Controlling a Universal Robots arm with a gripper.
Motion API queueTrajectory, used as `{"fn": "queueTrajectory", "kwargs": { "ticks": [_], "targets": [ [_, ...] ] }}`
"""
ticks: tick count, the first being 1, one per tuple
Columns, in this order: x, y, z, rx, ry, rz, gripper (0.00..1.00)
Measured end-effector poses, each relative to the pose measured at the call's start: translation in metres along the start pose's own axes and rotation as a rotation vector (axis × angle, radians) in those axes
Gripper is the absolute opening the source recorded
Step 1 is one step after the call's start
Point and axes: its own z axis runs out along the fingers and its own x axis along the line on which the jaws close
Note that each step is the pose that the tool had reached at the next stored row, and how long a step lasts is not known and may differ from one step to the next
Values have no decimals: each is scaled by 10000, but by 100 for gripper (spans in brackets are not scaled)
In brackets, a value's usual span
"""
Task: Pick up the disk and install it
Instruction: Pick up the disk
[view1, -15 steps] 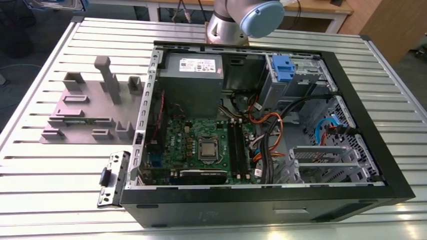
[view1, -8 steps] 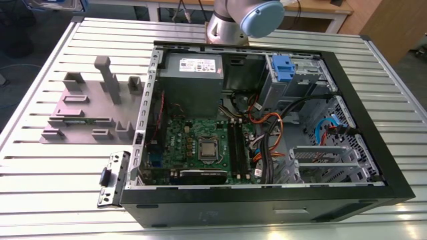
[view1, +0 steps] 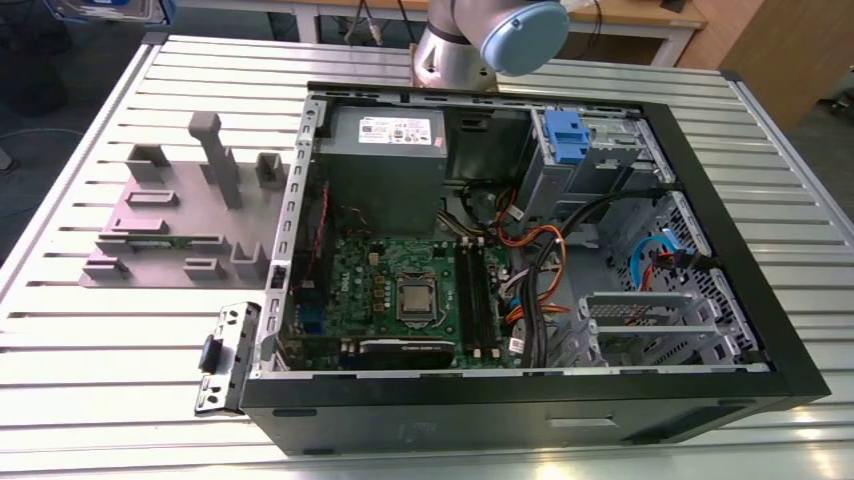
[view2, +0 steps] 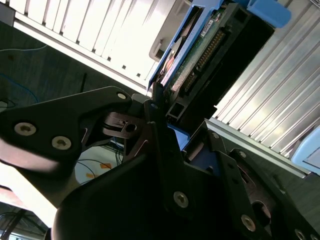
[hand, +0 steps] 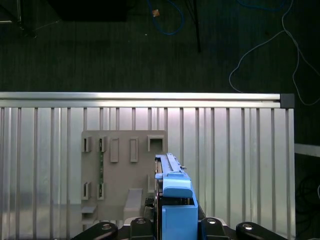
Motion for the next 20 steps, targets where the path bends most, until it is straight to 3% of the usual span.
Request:
{"fn": "queueTrajectory", "kwargs": {
  "ticks": [20],
  "targets": [
    [45, -1, -2, 0, 0, 0, 36]
  ]
}}
